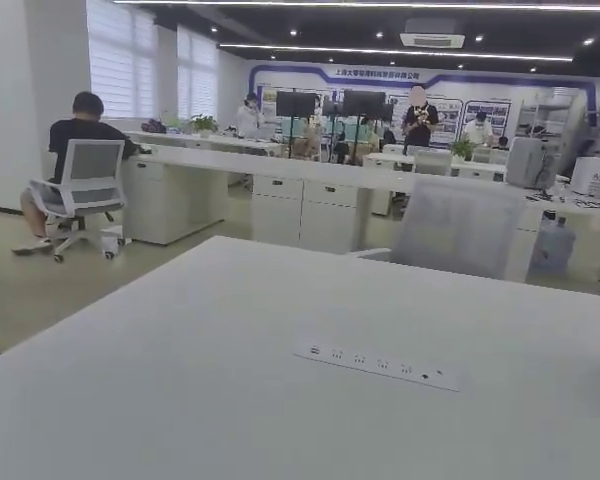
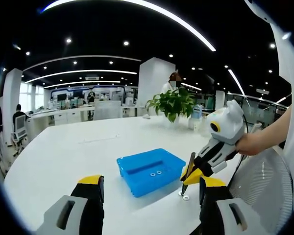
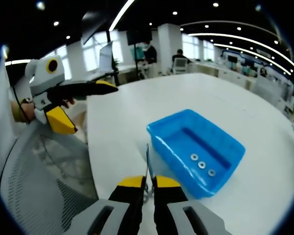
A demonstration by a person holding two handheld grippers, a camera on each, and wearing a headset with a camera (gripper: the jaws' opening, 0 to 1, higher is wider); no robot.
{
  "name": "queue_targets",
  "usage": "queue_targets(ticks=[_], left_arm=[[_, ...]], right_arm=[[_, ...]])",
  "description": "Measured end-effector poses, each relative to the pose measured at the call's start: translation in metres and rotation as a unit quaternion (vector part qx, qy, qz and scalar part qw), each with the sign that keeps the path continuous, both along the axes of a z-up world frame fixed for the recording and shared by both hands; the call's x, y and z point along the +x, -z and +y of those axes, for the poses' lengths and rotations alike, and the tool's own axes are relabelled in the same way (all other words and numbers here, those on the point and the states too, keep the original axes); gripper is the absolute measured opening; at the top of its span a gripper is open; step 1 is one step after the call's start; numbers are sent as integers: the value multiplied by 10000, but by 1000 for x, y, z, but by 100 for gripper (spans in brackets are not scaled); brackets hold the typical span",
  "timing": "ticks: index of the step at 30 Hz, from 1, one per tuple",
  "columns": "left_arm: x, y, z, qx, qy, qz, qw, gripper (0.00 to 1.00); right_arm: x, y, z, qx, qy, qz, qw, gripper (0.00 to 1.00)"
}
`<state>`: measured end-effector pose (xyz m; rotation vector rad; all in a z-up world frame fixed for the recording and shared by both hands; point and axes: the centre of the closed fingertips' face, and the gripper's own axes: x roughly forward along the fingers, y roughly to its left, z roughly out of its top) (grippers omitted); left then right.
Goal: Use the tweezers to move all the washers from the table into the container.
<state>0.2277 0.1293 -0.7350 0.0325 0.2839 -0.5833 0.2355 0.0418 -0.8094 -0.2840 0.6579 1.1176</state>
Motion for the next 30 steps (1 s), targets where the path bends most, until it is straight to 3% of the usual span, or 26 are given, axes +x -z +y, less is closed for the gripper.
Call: queue_targets(ticks=[6, 19, 30], left_arm=[[0, -1, -1, -25, -7, -13, 10000, 81], [1, -3, 2, -79, -72, -55, 9999, 81], [2, -4, 4, -98, -110, -70, 9999, 81]], right_arm=[[5, -18, -1, 242, 95, 48, 9996, 3], [25, -59, 12, 612, 88, -226, 9978, 3], [55, -69, 25, 782, 140, -325, 9963, 3]])
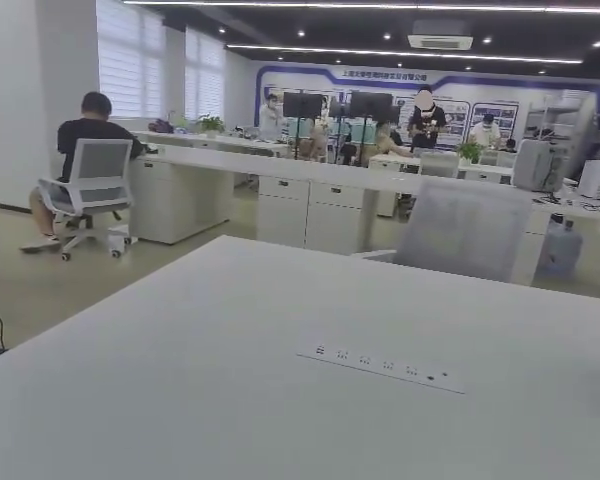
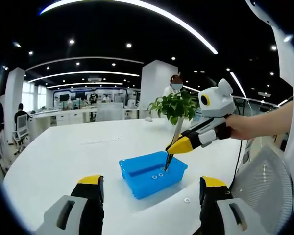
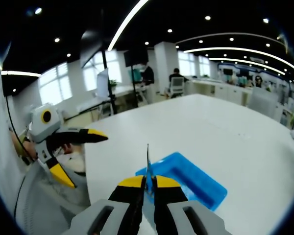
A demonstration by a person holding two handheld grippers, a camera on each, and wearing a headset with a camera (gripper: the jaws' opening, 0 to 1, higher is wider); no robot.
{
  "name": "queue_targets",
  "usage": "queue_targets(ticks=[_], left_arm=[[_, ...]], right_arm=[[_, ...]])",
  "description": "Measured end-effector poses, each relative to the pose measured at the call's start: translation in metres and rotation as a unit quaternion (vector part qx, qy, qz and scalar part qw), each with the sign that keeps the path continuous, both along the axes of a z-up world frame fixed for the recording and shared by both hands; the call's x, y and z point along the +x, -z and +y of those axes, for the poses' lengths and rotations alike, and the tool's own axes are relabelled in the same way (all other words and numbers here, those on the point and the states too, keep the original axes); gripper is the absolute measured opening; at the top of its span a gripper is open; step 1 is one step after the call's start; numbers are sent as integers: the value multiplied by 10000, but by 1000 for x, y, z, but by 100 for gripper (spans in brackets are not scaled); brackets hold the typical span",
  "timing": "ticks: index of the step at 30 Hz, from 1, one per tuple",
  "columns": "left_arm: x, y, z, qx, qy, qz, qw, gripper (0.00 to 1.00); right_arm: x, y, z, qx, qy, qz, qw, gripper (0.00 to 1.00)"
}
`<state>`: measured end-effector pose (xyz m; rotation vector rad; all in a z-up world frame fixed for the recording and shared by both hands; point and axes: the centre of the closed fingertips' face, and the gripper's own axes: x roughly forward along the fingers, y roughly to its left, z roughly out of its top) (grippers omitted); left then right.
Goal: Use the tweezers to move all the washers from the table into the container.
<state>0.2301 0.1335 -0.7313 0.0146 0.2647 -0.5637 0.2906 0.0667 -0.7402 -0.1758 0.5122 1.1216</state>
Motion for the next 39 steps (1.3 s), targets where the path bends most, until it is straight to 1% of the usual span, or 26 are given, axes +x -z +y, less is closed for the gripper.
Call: queue_targets(ticks=[6, 12, 18, 31, 39], left_arm=[[0, 0, 1, -22, -12, -13, 10000, 81], [1, -1, 1, -25, -22, -29, 10000, 81], [0, 0, 0, -29, -7, -4, 10000, 81], [1, 1, 0, -4, -20, 36, 10000, 81], [1, 3, 0, 2, -23, 90, 10000, 81]], right_arm=[[18, 10, 4, -23, 92, 143, 9999, 3], [29, 22, 7, -100, 141, 276, 9995, 3], [40, 35, 10, -162, 215, 422, 9987, 3], [44, 57, 16, -416, 132, 538, 9976, 3], [45, 65, 18, -500, 61, 533, 9973, 3]])
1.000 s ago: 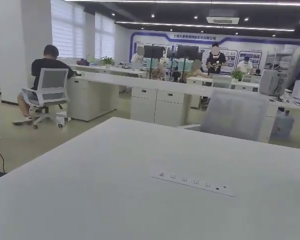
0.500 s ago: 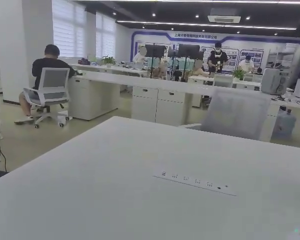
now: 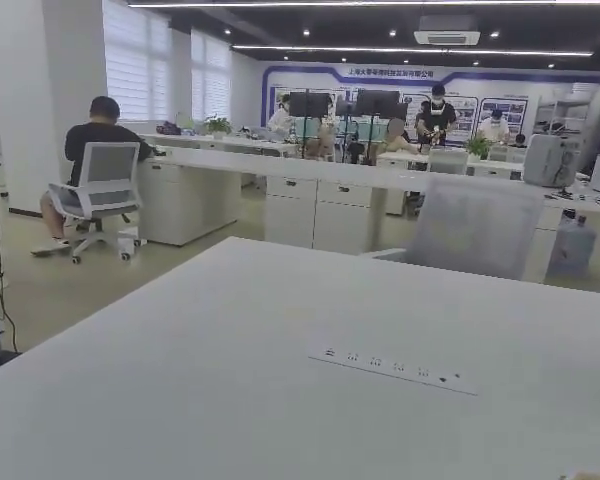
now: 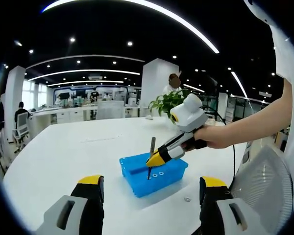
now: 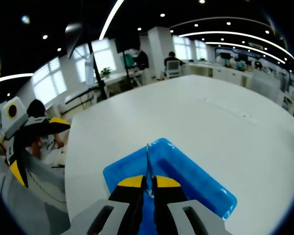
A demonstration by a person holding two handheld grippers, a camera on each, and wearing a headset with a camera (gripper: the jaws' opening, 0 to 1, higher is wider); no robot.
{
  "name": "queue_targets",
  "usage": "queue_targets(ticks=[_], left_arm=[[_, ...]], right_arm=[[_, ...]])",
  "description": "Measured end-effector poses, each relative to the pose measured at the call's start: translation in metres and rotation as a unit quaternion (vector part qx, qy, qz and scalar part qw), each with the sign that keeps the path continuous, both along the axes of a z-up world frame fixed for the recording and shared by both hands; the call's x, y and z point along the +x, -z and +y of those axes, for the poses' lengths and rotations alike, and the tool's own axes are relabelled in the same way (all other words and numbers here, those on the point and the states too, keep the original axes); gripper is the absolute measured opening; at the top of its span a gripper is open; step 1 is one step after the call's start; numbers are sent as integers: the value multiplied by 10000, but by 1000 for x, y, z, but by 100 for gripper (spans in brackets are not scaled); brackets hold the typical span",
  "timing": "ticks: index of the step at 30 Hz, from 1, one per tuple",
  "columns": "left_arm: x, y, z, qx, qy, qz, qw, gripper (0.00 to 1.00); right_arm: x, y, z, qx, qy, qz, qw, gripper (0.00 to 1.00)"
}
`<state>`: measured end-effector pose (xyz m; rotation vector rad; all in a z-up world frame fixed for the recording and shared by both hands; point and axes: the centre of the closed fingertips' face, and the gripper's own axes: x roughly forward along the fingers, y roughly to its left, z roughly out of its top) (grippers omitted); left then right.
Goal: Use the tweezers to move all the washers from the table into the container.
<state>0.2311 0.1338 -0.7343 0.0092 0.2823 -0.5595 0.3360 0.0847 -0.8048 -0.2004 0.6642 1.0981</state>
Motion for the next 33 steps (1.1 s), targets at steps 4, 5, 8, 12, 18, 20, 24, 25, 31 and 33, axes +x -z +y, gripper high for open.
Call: queue_targets(ticks=[4, 5, 8, 12, 18, 20, 24, 25, 31, 33], left_arm=[[0, 0, -1, -48, 11, 38, 10000, 81], [0, 1, 0, -41, 7, 55, 10000, 81], [0, 3, -1, -55, 1, 105, 9999, 81], [0, 5, -1, -75, -8, 189, 9998, 81], [2, 2, 1, -146, -84, 118, 9998, 82], [2, 0, 2, -183, -113, 105, 9997, 82], [3, 0, 4, -193, -152, 88, 9997, 82], [3, 0, 4, -187, -157, 94, 9997, 82], [3, 1, 5, -159, -153, 115, 9997, 82], [3, 2, 5, -133, -145, 125, 9997, 82]], right_arm=[[-1, 2, 0, -62, -70, -65, 9999, 3], [-1, 2, -1, -72, -80, -78, 9999, 3], [-2, 4, 0, -123, -156, -122, 9997, 3], [-4, 7, 2, -145, -215, -118, 9996, 3], [-2, 6, 3, -99, -231, -108, 9996, 4], [-2, 5, 2, -112, -242, -132, 9996, 4], [-3, -2, 0, -31, -213, -145, 9997, 4], [-2, -5, -2, -2, -191, -160, 9997, 4], [-6, -24, -10, 233, -38, -289, 9993, 3], [-8, -32, -14, 352, 41, -328, 9988, 3]])
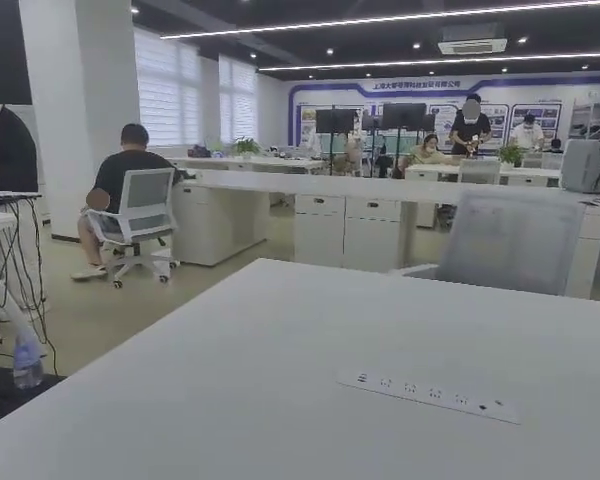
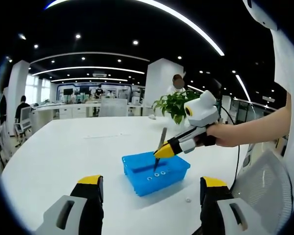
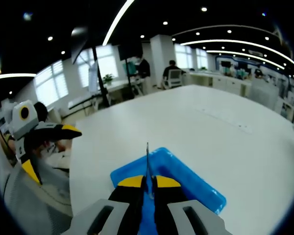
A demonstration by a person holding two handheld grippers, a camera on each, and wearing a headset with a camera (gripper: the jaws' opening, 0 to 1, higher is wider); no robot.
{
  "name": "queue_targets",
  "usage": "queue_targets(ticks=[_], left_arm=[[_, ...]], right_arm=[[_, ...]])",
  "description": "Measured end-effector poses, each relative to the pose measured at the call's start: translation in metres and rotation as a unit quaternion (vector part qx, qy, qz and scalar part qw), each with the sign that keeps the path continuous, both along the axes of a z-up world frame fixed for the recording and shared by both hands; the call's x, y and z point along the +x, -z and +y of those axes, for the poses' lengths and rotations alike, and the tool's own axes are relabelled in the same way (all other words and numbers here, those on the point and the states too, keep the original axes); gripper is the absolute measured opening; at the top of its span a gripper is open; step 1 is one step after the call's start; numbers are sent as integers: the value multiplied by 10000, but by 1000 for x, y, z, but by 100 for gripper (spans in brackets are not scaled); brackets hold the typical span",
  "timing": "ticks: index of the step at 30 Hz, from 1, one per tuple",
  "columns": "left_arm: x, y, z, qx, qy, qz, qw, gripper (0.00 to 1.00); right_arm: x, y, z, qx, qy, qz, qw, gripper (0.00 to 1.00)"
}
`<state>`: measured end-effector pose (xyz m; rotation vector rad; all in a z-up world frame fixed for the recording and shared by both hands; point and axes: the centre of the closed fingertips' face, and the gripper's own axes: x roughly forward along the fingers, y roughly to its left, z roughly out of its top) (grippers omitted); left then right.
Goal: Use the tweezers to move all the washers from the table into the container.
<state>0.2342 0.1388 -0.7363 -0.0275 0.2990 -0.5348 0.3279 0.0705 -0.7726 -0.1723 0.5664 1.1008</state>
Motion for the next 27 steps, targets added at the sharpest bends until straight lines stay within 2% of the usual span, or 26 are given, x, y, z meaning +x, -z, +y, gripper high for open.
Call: queue_targets(ticks=[7, 10, 13, 20, 24, 27], left_arm=[[-1, 0, -1, -14, 41, 2, 10000, 81], [-1, 1, -2, -12, 65, 10, 10000, 81], [-3, 5, -5, 7, 145, 110, 9998, 81], [-4, 10, -6, 66, 251, 213, 9994, 81], [-4, 11, -6, 70, 235, 245, 9994, 81], [-4, 11, -7, 61, 229, 262, 9994, 81]], right_arm=[[-16, -26, -17, 308, 208, -181, 9991, 3], [-27, -33, -24, 419, 318, -212, 9984, 3], [-39, -36, -32, 502, 431, -204, 9976, 3], [-73, -23, -46, 488, 484, -28, 9976, 3], [-89, -9, -49, 357, 432, 45, 9984, 3], [-96, -2, -50, 311, 397, 103, 9987, 3]])
